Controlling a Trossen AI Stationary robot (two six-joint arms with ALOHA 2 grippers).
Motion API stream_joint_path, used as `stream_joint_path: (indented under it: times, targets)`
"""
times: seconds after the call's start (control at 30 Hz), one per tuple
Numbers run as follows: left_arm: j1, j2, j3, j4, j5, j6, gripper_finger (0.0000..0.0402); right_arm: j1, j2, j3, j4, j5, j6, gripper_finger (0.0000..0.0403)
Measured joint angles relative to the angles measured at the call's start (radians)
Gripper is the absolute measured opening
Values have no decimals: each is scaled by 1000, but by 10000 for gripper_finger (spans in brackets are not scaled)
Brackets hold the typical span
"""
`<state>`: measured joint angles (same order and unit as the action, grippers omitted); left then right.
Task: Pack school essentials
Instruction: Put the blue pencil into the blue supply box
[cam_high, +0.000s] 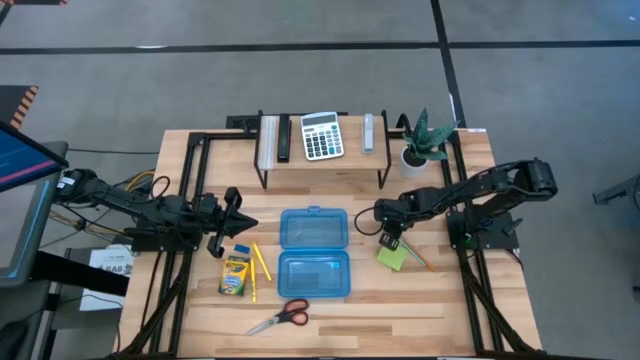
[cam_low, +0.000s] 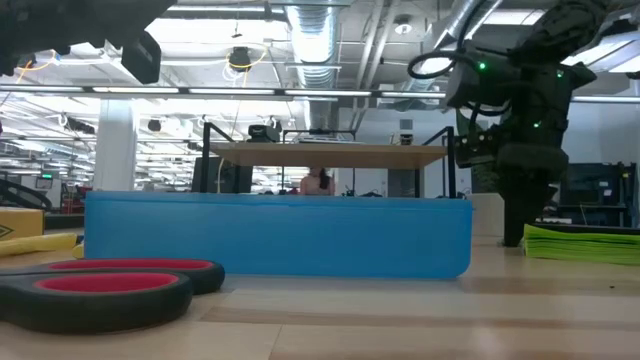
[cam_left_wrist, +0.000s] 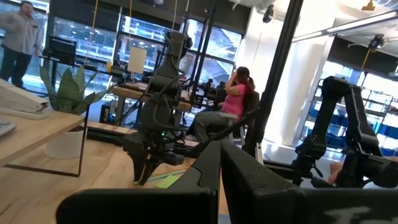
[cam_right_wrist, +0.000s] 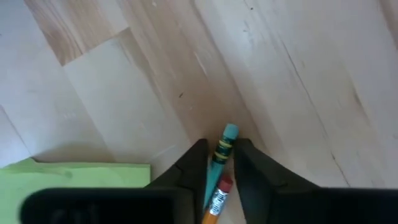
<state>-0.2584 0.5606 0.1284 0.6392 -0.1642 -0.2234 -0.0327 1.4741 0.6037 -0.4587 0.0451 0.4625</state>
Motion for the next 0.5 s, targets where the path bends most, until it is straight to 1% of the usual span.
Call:
stream_joint_path:
  times: [0.23,0.3,0.43,0.5]
  targets:
    - [0,0,0,2,0,5,0,0,0,0,0,-2,-15,14]
    - [0,0,0,2,0,5,0,0,-1,0,0,-1,-15,9]
    - [0,0,0,3,0,5,0,0,-5,4,-7,-1,-11,13]
    - [0,0,0,3,0,5,0,1,-17,16,-20,0,-11,7]
